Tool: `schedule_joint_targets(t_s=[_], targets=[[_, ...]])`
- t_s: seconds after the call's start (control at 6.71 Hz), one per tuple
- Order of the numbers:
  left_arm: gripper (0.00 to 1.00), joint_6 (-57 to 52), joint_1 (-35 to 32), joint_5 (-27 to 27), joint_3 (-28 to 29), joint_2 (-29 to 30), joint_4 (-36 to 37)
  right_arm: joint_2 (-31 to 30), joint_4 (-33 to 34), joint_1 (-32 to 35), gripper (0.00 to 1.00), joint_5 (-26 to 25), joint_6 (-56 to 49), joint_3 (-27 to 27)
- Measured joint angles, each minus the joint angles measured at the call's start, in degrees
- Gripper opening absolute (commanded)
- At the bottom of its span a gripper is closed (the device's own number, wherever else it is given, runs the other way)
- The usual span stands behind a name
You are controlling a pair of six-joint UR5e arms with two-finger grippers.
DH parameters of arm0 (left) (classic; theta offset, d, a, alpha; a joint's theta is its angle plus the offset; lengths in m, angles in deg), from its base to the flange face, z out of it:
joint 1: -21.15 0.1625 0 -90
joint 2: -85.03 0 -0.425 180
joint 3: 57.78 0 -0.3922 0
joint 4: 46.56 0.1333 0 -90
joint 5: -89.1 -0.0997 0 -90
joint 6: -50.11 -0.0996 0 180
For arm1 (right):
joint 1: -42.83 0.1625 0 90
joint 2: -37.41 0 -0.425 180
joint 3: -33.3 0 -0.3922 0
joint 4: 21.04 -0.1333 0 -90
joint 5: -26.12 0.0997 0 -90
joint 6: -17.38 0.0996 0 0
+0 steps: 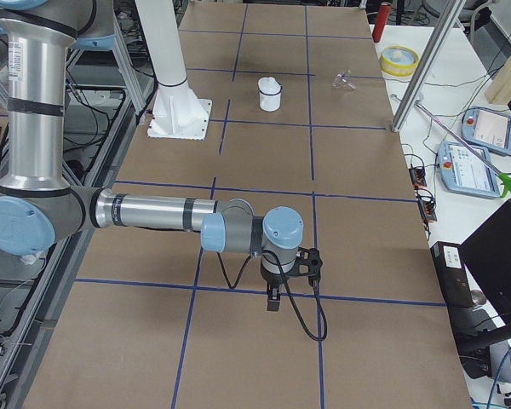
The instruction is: Remove funnel from cup
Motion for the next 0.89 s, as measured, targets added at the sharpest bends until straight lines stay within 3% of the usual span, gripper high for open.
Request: schedule_joint_targets(t_s=[0.6, 0.89], targets=[[1.0, 0.26, -0.46, -1.51, 0.18, -0.04, -0.2, 0.0, 0.0, 0.0, 1.0, 0.0, 0.0, 0.0], [1.0, 6.04, -0.41, -1.53, -0.28, 0.2, -0.28, 0.0, 0.0, 0.0, 1.0, 0.0, 0.0, 0.0]])
